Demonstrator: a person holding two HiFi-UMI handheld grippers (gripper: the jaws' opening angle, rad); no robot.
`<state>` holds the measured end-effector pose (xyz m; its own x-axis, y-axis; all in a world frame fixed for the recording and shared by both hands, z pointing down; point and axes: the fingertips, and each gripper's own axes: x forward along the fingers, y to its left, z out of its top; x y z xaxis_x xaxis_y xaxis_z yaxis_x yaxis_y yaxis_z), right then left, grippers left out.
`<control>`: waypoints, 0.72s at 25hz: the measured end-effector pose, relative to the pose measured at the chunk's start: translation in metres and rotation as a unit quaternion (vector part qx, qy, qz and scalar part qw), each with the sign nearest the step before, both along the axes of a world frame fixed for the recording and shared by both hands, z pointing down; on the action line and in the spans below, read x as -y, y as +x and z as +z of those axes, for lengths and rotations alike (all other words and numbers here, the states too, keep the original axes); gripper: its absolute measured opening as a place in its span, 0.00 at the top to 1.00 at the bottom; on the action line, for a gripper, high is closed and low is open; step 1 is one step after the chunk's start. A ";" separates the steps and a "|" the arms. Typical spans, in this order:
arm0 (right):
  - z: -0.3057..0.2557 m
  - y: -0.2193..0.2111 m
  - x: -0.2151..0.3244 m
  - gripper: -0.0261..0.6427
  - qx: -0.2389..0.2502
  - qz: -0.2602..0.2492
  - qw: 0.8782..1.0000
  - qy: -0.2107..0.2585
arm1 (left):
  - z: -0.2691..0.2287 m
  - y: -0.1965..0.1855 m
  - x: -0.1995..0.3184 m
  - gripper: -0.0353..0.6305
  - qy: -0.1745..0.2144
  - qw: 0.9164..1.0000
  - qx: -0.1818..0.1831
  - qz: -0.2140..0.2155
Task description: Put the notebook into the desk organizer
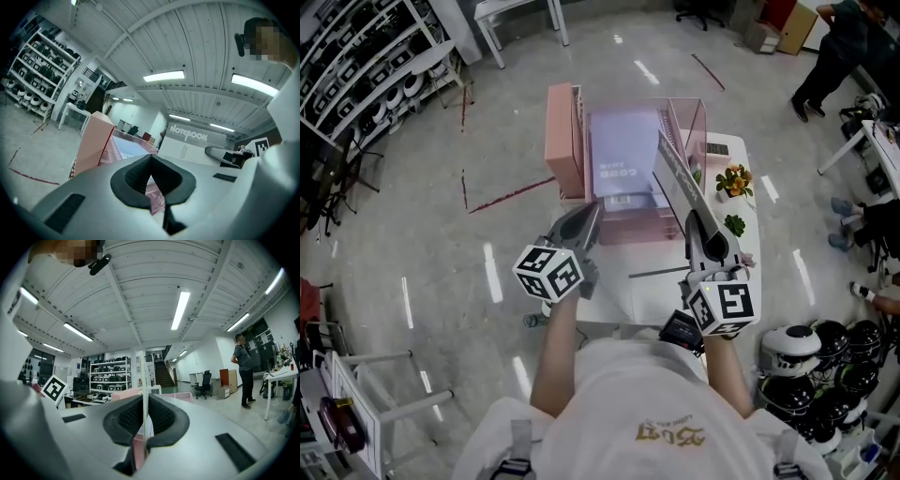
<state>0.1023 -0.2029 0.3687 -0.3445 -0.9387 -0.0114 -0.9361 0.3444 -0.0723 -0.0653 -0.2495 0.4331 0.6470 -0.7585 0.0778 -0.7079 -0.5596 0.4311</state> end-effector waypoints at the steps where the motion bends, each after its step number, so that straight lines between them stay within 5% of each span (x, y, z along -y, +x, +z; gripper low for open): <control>1: 0.001 -0.001 0.002 0.93 -0.006 -0.001 1.000 0.000 | 0.000 -0.001 0.002 0.92 0.000 1.000 0.000 -0.002; 18: 0.010 -0.022 0.033 0.93 -0.128 -0.007 0.992 0.016 | 0.004 -0.010 0.022 0.92 -0.003 1.000 -0.006 -0.015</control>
